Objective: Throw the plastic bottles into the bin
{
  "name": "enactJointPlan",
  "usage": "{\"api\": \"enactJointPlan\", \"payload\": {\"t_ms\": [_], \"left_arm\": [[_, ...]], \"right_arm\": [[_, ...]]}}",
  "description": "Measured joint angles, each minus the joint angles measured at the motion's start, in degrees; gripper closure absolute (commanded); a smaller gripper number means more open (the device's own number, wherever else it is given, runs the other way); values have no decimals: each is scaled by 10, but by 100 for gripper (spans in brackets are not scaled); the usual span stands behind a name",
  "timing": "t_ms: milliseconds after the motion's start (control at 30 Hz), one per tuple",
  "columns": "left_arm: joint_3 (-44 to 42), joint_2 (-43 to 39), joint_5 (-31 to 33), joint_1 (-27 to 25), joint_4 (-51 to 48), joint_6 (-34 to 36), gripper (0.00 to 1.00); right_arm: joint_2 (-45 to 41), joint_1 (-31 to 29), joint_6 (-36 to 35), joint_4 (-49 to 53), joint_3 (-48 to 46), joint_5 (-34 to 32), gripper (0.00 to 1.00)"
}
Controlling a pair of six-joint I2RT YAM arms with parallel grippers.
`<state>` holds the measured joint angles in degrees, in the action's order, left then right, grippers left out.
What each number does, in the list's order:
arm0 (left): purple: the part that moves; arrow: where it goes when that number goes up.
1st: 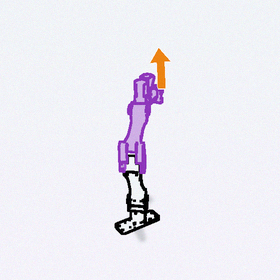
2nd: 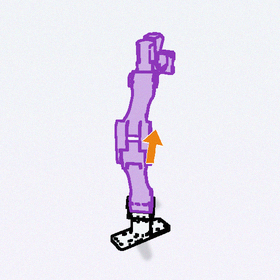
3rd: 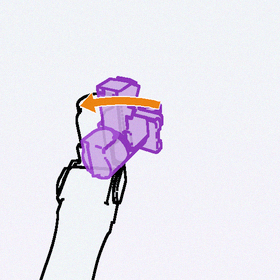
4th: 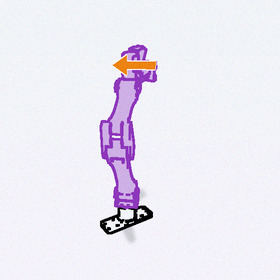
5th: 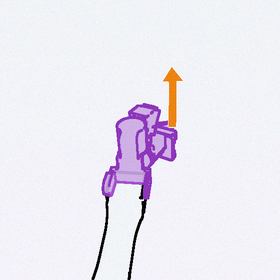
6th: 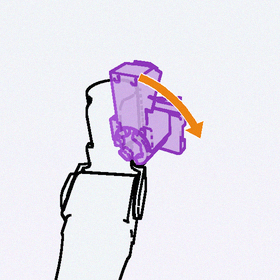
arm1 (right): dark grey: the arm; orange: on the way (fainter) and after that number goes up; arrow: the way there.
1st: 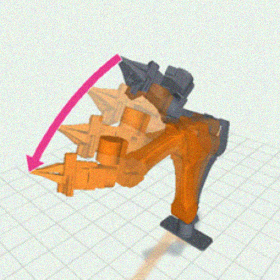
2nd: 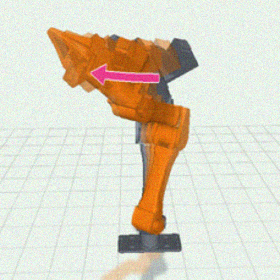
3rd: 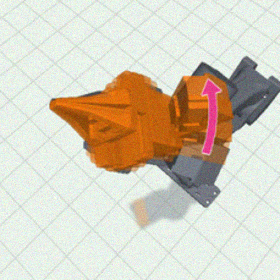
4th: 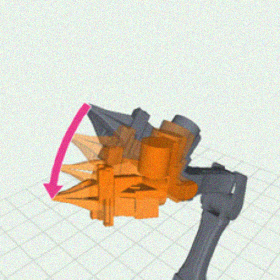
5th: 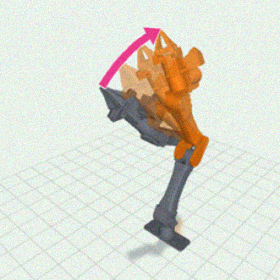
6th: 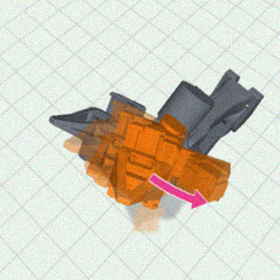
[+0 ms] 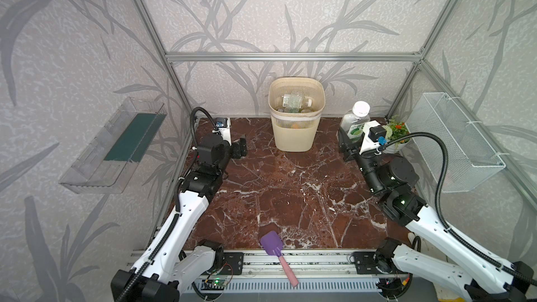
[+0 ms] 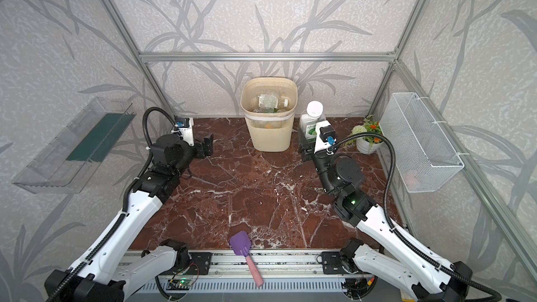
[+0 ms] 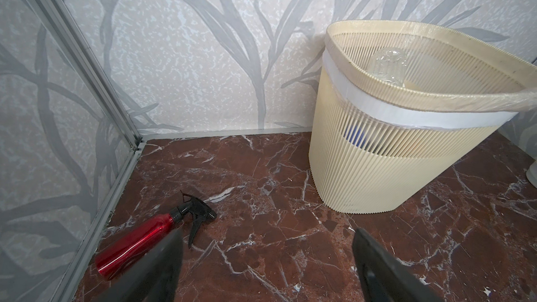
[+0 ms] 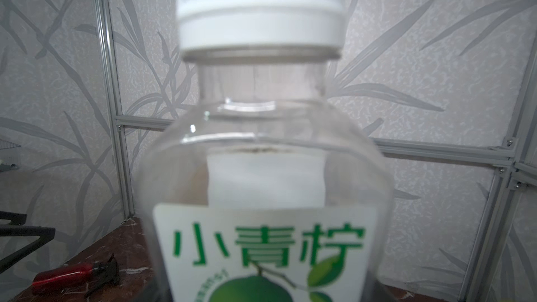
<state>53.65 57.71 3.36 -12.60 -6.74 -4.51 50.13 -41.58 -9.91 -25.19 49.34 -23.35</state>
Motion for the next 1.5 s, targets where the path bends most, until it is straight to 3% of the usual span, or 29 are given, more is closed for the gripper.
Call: {"api": "enactJointPlan", "payload": {"t_ms": [167, 267, 333, 467, 533, 600, 667, 800, 867, 1233, 1500], "left_arm": [[-5, -2, -17, 0, 9, 4, 10], [-6, -3, -24, 0, 13, 7, 10], [-6, -7, -27, 0, 13, 9, 10], [-6, -18, -31, 0, 15, 11, 10], [-6, -24, -31, 0, 15, 13, 10], [-6, -30, -32, 0, 15, 15, 10], [-6, -35, -31, 0, 16, 18, 10], [-6, -40, -30, 0, 16, 20, 10], [-7, -39, -29, 0, 16, 20, 10], [-7, -30, -29, 0, 16, 20, 10], [-8, -30, -17, 0, 18, 20, 10]], "right_arm": [[27, 0, -50, -64, 23, 24, 35], [97, 0, -59, -71, 102, 33, 35], [174, 7, -49, -26, 211, 37, 31], [409, 67, 35, 203, 593, 89, 1], [520, 94, 70, 330, 769, 95, 1], [571, 109, 96, 418, 822, 84, 1], [571, 108, 110, 460, 778, 78, 1], [484, 100, 109, 417, 550, 75, 1], [445, 97, 105, 402, 493, 69, 1], [300, 113, 99, 262, 411, 37, 1], [247, 159, 106, 210, 202, 22, 1]]}}
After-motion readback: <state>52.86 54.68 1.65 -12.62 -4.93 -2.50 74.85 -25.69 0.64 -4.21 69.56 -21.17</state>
